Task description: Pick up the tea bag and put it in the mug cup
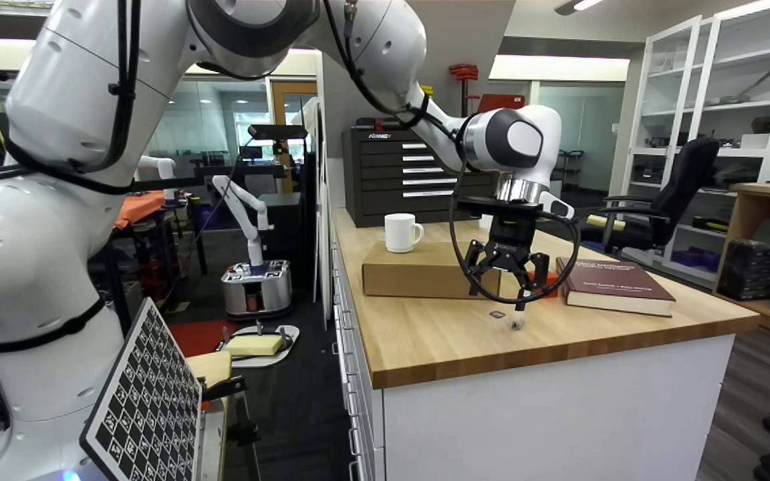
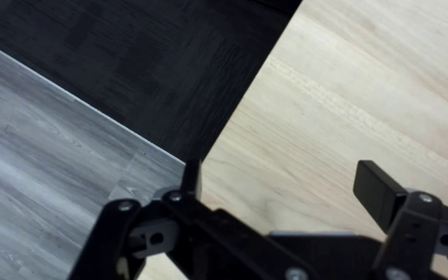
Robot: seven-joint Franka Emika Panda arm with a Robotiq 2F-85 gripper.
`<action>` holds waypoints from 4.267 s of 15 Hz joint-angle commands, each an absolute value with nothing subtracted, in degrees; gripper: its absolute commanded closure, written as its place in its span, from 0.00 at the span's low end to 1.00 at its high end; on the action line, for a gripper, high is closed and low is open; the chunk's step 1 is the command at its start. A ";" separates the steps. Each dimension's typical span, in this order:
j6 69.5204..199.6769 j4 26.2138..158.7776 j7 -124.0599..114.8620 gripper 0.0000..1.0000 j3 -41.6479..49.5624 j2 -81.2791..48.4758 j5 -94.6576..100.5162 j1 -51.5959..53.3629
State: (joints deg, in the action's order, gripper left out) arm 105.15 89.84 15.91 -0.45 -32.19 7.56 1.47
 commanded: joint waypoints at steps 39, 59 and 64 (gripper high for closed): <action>122.45 92.36 27.54 0.00 -3.49 -32.87 9.69 0.22; 123.86 93.25 33.48 0.12 -4.33 -32.44 8.29 -2.20; 123.52 93.20 34.72 0.53 -4.51 -32.34 7.92 -2.50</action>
